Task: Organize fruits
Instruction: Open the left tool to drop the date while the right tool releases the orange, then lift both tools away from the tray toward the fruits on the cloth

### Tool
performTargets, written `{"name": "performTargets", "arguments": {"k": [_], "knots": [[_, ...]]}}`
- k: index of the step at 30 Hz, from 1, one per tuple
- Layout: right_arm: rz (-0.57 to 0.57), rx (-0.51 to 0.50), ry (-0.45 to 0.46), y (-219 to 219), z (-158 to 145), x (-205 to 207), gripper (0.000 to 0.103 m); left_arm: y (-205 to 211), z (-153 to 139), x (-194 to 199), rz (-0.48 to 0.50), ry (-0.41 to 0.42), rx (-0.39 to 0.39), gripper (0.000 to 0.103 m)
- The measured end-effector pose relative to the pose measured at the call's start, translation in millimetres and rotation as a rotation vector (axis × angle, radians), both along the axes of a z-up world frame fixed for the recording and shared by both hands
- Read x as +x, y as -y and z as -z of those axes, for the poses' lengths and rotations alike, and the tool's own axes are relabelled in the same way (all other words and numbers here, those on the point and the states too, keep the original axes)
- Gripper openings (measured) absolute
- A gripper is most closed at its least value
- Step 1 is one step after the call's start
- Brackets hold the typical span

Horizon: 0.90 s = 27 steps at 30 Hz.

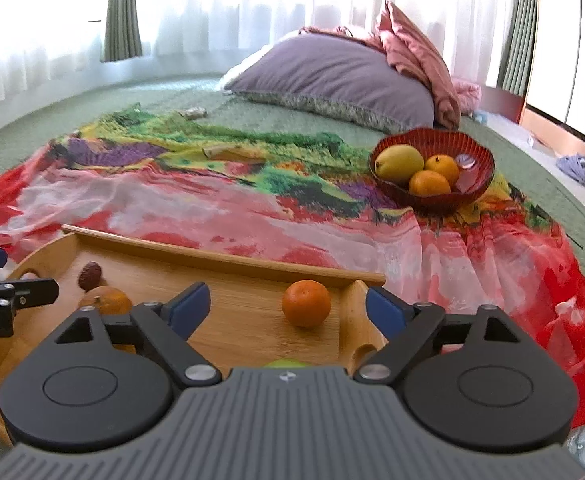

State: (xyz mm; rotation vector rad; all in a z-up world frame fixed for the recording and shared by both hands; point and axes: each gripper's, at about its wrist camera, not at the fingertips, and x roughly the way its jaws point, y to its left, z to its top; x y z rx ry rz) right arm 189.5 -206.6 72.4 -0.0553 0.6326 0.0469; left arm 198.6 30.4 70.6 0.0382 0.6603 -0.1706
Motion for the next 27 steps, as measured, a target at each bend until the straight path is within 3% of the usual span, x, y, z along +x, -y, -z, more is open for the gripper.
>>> {"name": "performTargets", "arguments": {"k": [15, 27], "knots": [[-0.043, -0.016, 0.143, -5, 7, -89, 0.103, 8, 4, -93, 0.036, 0.087, 0.009, 0.098], [-0.069, -0.127, 0.225, -24, 37, -149, 0.103, 15, 25, -155, 0.053, 0.125, 0.002, 0.1]]}}
